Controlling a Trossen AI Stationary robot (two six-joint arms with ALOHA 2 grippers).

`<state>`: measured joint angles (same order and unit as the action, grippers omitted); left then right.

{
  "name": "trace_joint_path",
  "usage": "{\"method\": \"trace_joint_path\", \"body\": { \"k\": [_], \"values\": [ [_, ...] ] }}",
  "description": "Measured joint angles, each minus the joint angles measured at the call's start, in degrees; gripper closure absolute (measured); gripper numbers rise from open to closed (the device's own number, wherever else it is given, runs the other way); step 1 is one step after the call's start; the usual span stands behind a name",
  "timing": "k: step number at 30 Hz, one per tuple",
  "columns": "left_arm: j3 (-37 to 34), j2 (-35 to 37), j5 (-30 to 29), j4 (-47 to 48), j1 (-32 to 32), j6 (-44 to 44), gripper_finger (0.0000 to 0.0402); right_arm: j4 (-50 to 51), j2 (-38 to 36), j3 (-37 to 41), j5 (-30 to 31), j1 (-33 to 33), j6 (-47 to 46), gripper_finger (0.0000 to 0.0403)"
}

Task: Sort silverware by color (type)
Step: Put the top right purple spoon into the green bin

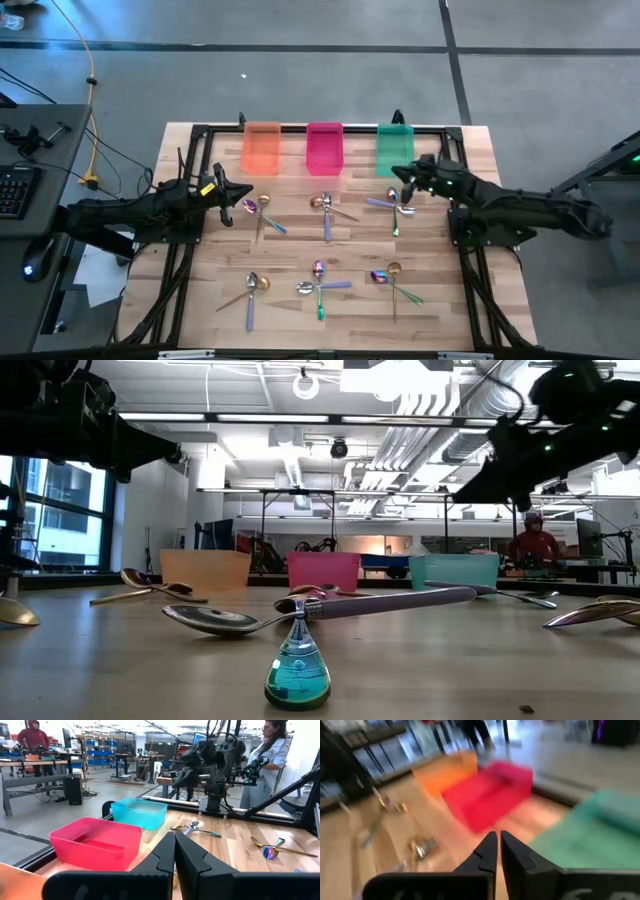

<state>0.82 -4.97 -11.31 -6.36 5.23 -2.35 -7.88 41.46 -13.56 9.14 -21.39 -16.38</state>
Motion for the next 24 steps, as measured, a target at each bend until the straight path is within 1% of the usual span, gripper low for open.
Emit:
{"method": "trace_joint_path", "body": {
  "k": [2,7,10,14,18,20,24],
  "values": [
    [0.0,0.0,0.2,0.2,0.0,0.0,0.0401,4.5,4.5,-3.1,0.0,1.3,-0.7,0.0367],
    [0.0,0.0,0.2,0.1,0.0,0.6,0.0401,15.4,14.5,-11.7,-0.9,5.3,-1.3,0.0305],
    [0.0,0.0,0.2,0.1,0.0,1.9,0.0401,20.7,19.5,-16.6,-1.1,7.5,-0.7,0.0271],
    [0.0,0.0,0.2,0.0,0.0,2.0,0.0401,28.7,25.4,-22.2,-1.3,8.9,-0.1,0.0236],
    [0.0,0.0,0.2,-0.4,0.0,2.0,0.0401,34.4,30.9,-26.7,-3.1,9.1,0.2,0.0218],
    [0.0,0.0,0.2,-0.3,0.0,2.6,0.0401,36.4,33.6,-28.2,-4.3,9.1,0.9,0.0218],
    [0.0,0.0,0.2,0.5,0.0,4.6,0.0401,37.0,38.8,-30.6,-6.6,9.1,2.9,0.0222]
  ]
}}
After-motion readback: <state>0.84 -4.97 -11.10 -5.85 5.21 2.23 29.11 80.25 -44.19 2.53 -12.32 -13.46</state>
